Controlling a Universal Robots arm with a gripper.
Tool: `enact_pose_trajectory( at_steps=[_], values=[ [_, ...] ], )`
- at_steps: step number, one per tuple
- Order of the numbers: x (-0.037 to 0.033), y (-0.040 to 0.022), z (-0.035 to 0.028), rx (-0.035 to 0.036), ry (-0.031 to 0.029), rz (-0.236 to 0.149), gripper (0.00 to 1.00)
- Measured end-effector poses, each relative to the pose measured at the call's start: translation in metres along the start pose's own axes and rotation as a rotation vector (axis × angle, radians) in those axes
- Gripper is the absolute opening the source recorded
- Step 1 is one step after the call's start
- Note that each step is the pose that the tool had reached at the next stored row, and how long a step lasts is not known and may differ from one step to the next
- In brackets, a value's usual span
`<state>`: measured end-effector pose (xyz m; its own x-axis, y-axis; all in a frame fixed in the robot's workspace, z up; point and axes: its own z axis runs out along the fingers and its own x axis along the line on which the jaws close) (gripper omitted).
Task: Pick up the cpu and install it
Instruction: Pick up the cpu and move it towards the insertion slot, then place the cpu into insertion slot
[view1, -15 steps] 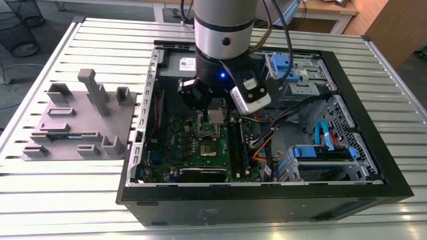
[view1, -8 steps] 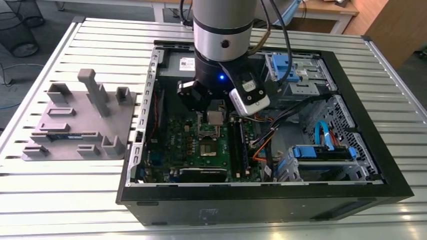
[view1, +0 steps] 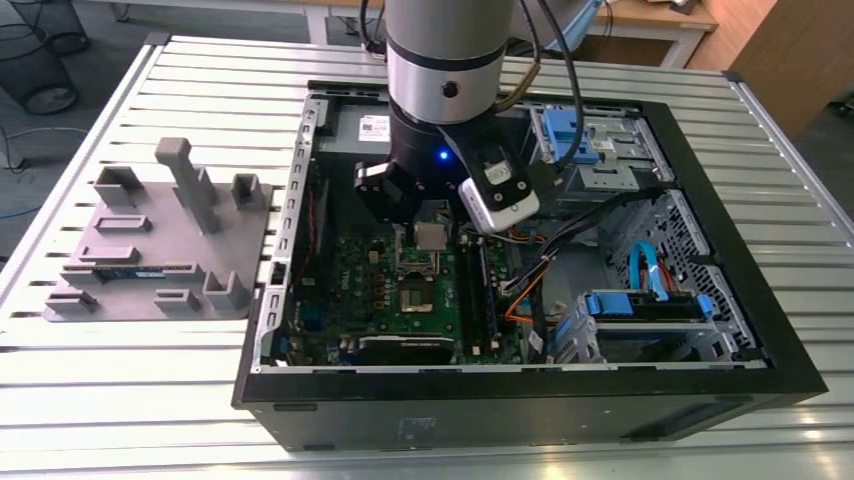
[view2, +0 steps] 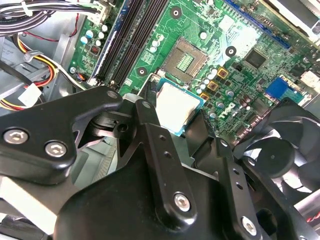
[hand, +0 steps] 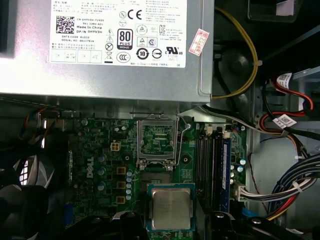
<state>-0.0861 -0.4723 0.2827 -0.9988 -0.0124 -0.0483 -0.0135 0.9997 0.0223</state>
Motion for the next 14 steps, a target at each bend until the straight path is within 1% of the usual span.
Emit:
enact_pose_trajectory(
  at_steps=[4, 10, 14],
  values=[
    [0.0, 0.0, 0.0002, 0.0018, 0.0001, 0.0, 0.47],
    [0.0, 0.0, 0.0002, 0.0022, 0.0001, 0.0, 0.47],
    [0.0004, -0.0004, 0.0021, 0.0021, 0.0001, 0.0, 0.47]
  ],
)
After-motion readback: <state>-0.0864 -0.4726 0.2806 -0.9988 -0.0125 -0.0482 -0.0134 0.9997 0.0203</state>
